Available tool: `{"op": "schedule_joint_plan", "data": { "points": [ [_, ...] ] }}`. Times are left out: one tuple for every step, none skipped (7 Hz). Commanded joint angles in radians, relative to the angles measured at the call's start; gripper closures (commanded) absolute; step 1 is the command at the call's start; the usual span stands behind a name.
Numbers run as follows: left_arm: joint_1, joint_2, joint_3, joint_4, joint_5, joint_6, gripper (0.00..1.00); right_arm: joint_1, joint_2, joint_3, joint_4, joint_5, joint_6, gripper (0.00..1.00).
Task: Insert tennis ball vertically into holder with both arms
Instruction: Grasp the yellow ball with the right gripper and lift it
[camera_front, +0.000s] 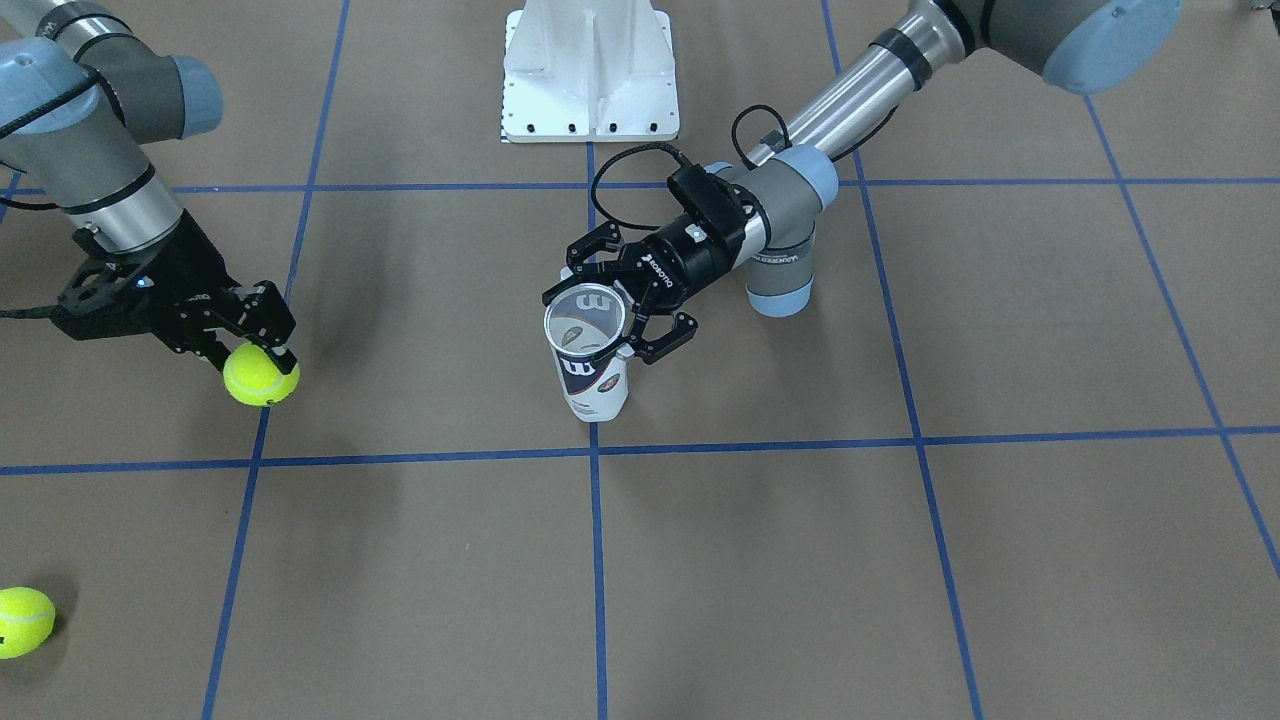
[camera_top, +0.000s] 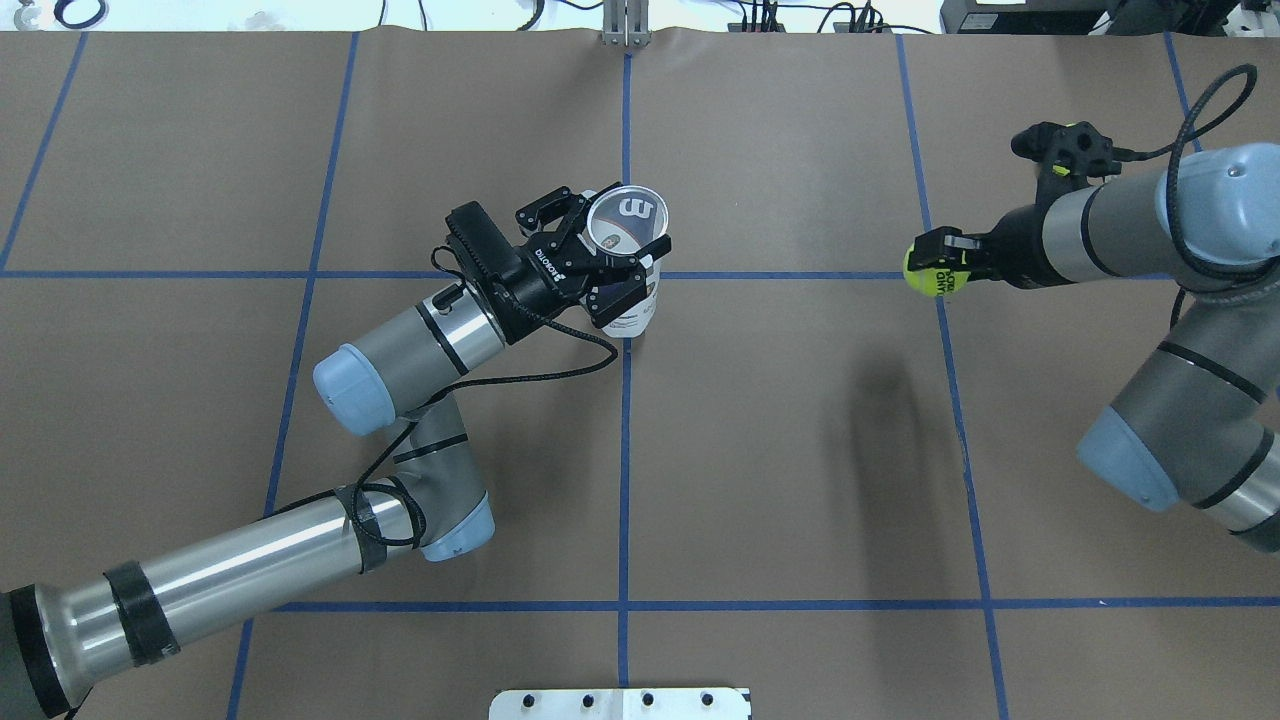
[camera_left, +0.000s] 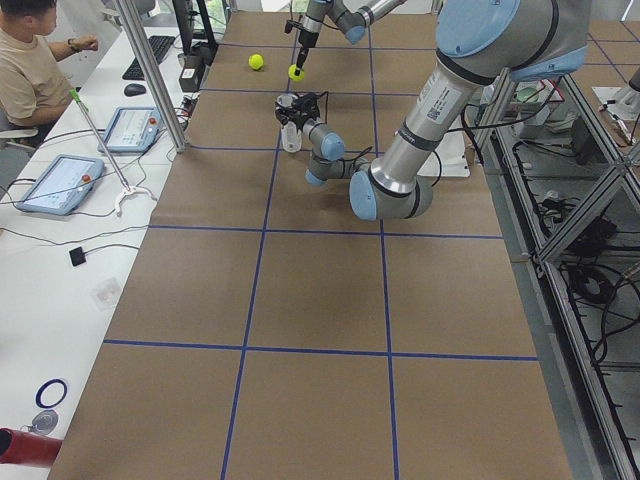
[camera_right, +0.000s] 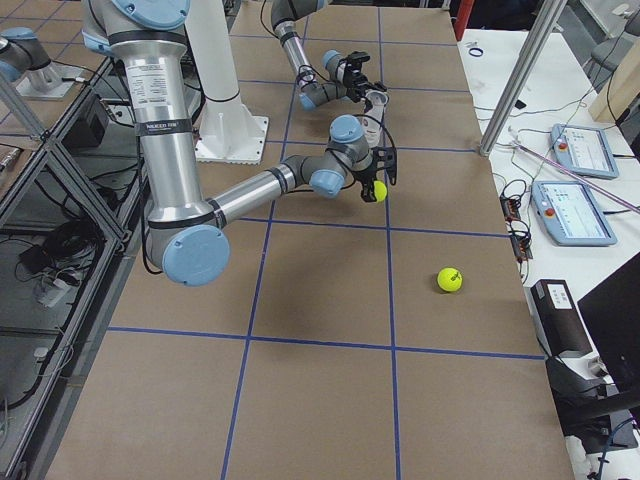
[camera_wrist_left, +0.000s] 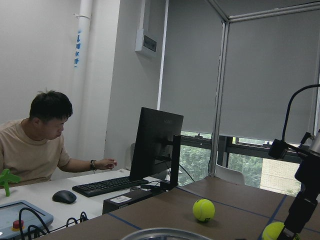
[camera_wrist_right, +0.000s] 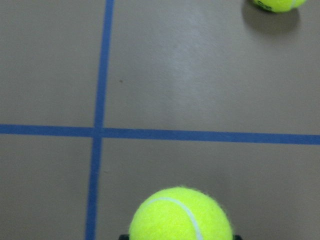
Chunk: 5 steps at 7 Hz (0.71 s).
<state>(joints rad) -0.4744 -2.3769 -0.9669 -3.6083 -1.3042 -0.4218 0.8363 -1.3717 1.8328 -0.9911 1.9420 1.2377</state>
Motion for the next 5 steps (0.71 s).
{"op": "schedule_joint_plan", "data": {
  "points": [
    [0.006,-0.001,0.001,-0.001,-0.001,0.0,0.2,0.001,0.092,0.075,0.0,0.043,0.17,1.0],
    [0.008,-0.001,0.001,-0.001,-0.003,0.0,0.2,0.001,0.136,0.077,-0.006,0.051,0.21,1.0],
    [0.011,-0.001,0.001,-0.003,-0.009,0.0,0.2,0.001,0.164,0.078,-0.007,0.057,0.227,1.0],
    [0.011,-0.001,0.001,-0.001,-0.009,0.002,0.2,0.018,0.186,0.088,-0.011,0.089,0.252,1.0],
    [0.011,-0.001,0.001,-0.001,-0.01,0.002,0.2,0.044,0.227,0.101,-0.036,0.144,0.319,1.0]
  ]
}}
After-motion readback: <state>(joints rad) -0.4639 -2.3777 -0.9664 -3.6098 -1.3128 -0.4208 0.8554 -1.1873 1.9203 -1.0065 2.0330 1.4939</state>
